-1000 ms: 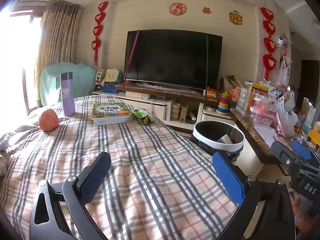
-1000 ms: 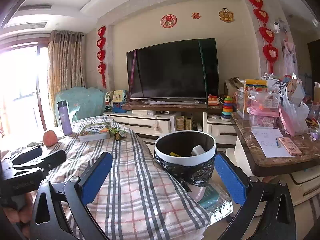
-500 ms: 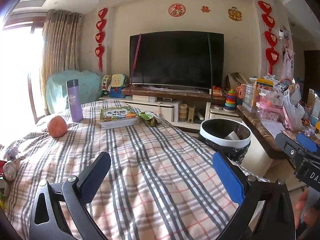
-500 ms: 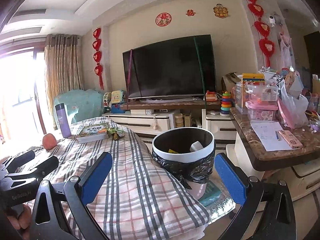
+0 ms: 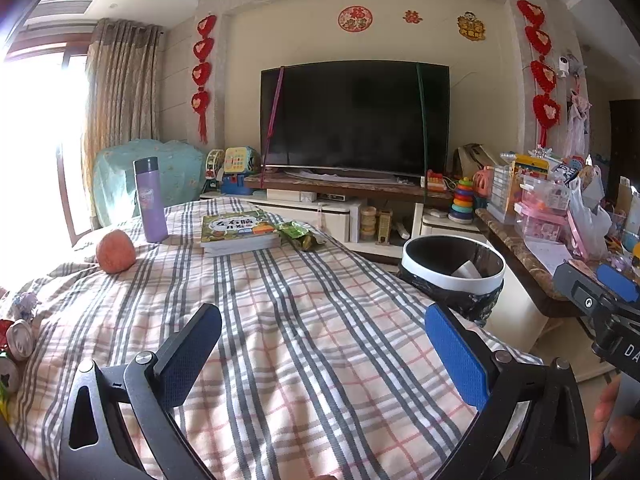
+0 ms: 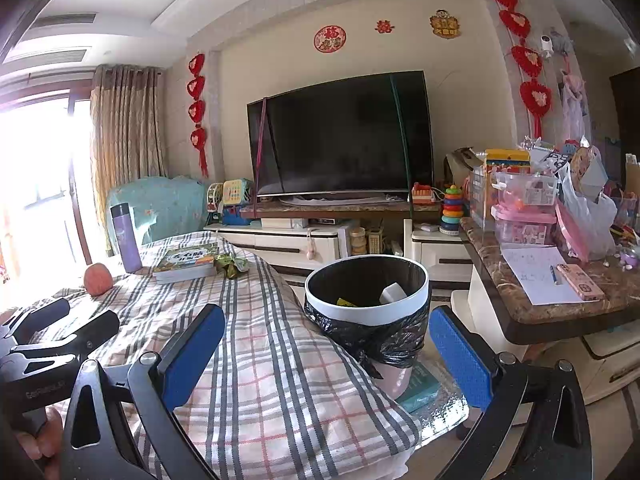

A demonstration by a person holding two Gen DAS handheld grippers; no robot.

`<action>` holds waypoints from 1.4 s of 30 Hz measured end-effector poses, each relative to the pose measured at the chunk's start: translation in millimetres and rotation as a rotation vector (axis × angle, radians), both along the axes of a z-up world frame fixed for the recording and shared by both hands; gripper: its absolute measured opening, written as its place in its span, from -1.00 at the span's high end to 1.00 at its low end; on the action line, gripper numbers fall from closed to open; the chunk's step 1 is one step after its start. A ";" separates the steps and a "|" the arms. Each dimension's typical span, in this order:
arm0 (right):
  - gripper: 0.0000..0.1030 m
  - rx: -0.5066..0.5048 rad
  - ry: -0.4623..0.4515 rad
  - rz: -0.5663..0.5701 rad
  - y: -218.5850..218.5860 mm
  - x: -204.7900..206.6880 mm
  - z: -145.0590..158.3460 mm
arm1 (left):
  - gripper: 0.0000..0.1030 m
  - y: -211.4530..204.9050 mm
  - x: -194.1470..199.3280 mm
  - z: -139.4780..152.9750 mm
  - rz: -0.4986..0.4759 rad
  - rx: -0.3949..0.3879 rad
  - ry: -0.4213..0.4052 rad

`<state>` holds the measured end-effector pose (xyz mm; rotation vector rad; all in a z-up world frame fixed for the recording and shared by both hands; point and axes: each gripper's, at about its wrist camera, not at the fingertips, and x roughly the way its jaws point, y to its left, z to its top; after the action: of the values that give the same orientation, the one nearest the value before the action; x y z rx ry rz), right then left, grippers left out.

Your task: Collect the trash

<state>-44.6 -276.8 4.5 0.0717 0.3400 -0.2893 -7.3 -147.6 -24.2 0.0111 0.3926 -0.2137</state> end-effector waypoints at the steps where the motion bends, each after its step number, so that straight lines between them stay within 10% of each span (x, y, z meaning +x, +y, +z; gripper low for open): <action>1: -1.00 0.000 -0.001 0.001 -0.2 -0.2 0.0 | -0.99 0.7 0.7 -0.3 -0.003 -0.002 0.001; 42: -1.00 0.000 0.004 0.011 -2.5 -0.7 1.3 | -0.99 7.0 5.3 -5.5 0.002 -0.002 -0.006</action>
<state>-45.3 -279.2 5.7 0.0696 0.3447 -0.2789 -2.0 -140.6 -29.6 0.0092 0.3866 -0.2118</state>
